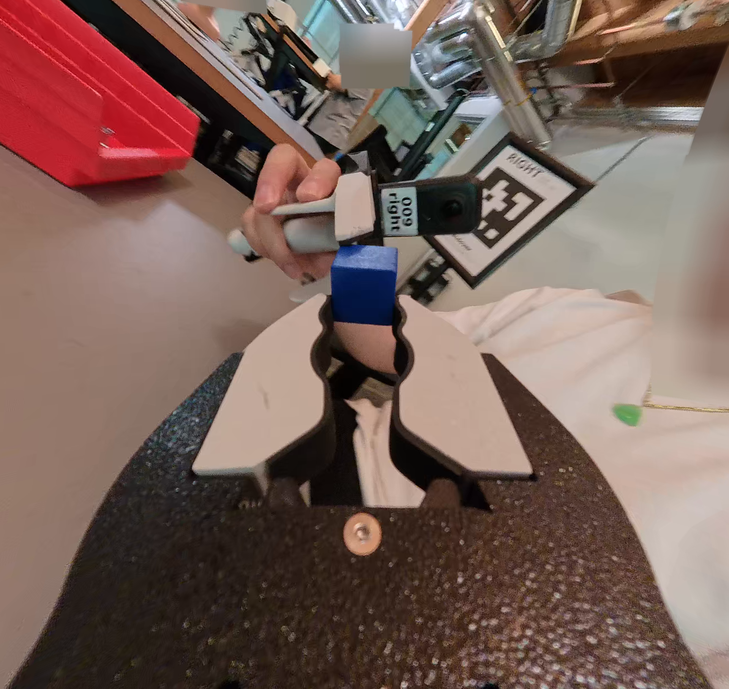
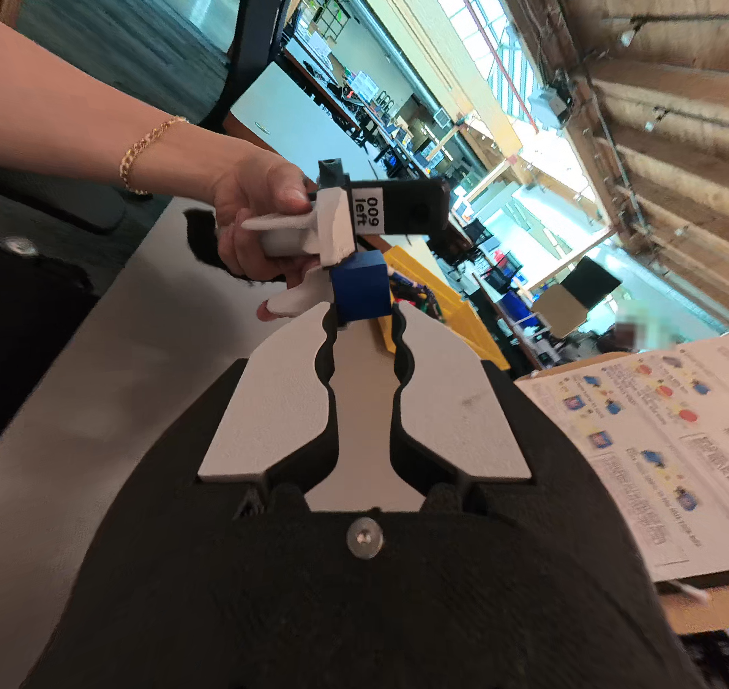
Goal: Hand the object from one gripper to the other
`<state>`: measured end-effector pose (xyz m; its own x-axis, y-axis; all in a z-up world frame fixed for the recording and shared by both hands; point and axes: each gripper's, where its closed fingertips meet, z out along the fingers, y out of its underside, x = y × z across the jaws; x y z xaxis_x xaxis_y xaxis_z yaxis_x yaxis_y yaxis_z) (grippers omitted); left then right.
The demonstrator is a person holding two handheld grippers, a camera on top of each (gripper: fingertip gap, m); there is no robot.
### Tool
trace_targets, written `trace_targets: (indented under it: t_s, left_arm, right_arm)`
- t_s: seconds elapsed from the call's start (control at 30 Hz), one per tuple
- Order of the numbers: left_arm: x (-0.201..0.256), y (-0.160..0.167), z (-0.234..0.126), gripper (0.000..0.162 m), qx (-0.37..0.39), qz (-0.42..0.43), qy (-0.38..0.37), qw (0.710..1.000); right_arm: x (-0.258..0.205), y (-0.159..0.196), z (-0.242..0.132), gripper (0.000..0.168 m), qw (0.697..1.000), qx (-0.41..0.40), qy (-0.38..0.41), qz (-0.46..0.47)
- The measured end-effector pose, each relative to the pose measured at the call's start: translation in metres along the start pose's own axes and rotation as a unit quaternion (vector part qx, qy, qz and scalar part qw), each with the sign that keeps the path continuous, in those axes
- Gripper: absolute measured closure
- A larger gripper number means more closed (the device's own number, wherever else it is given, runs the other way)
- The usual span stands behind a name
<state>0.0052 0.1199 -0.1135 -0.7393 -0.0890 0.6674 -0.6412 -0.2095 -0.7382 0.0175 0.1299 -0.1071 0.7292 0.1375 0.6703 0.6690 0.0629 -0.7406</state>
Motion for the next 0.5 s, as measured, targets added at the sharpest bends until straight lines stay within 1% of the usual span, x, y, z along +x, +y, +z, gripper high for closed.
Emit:
trace_targets:
  t_s: [0.1,0.17,0.23,0.3,0.33,0.4,0.5]
  left_arm:
    - [-0.012,-0.01,-0.006,0.134,0.016,0.072,-0.072,0.995]
    - [-0.016,-0.015,-0.012,0.135,0.015,0.123,-0.12,0.985]
    - [-0.014,-0.022,-0.016,0.134,0.021,0.192,-0.155,0.969]
    - [-0.009,-0.028,-0.016,0.134,0.03,0.253,-0.175,0.951]
    - [-0.008,-0.027,-0.016,0.134,0.025,0.268,-0.177,0.947]
    - [-0.009,-0.024,-0.015,0.134,0.013,0.284,-0.182,0.941]
    - [-0.01,-0.02,-0.011,0.134,0.001,0.296,-0.179,0.938]
  right_arm:
    - [0.006,0.002,0.0,0.123,0.993,0.009,-0.007,0.118]
    - [0.012,-0.003,-0.001,0.113,0.975,0.036,-0.018,0.219]
    - [0.018,-0.011,0.0,0.112,0.949,0.066,-0.022,0.309]
    - [0.023,-0.014,0.003,0.113,0.927,0.08,-0.016,0.365]
    - [0.025,-0.013,0.005,0.113,0.921,0.077,-0.006,0.381]
    - [0.026,-0.013,0.007,0.115,0.918,0.078,0.001,0.388]
    - [0.018,-0.012,0.01,0.128,0.929,0.058,-0.009,0.367]
